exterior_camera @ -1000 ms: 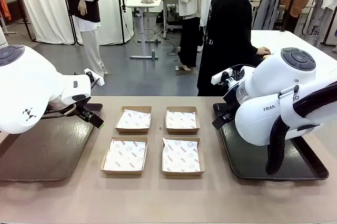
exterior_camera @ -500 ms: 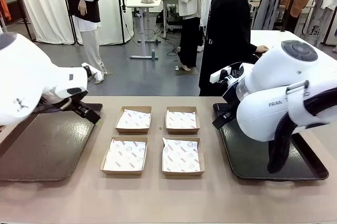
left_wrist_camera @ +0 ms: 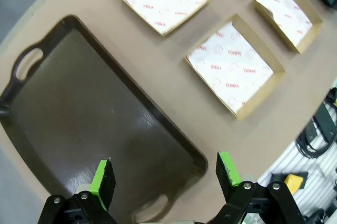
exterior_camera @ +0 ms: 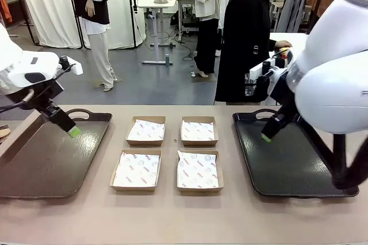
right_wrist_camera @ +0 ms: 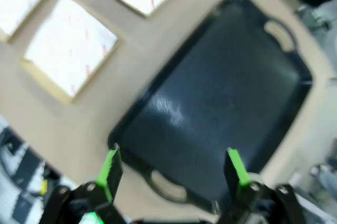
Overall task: Individually package the donuts and arrange them on the tray.
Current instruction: Pick up one Paper togo box.
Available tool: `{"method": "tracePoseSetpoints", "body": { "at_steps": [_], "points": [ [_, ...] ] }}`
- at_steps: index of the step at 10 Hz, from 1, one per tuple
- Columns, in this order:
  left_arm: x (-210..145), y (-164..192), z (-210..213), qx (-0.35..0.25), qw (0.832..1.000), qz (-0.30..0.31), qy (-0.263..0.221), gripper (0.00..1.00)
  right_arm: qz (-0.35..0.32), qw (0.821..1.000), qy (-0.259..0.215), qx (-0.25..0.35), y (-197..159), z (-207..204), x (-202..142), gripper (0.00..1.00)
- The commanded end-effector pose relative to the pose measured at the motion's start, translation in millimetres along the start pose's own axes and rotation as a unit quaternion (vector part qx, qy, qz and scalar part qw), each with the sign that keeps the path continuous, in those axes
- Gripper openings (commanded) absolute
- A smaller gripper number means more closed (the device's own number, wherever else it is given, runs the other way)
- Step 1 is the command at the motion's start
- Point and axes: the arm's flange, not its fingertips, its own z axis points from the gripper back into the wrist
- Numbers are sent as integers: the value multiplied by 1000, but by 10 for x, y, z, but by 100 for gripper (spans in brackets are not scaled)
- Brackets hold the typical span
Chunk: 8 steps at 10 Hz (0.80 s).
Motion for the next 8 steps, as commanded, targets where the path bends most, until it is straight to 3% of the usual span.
{"method": "tracePoseSetpoints", "body": {
  "at_steps": [1, 2, 6, 7, 8],
  "points": [
    [-859, -305, -256, -3, 1000, 2, 2, 100, -1, 1000, 15, -28, 367, -223, -1098, 100],
    [0, 0, 0, 0, 1000, 0, 0, 100, 0, 1000, 0, 0, 0, 0, 0, 100],
    [-29, -20, 44, 0, 1000, 0, 8, 100, 4, 1000, 8, -5, 8, 100, -62, 100],
    [-46, 154, 51, -127, 988, 83, -38, 100, -52, 992, -33, 106, -159, 40, -170, 100],
    [-97, 266, 113, -216, 964, 135, -78, 100, -93, 975, -72, 186, -306, 49, -307, 100]
  ]
}}
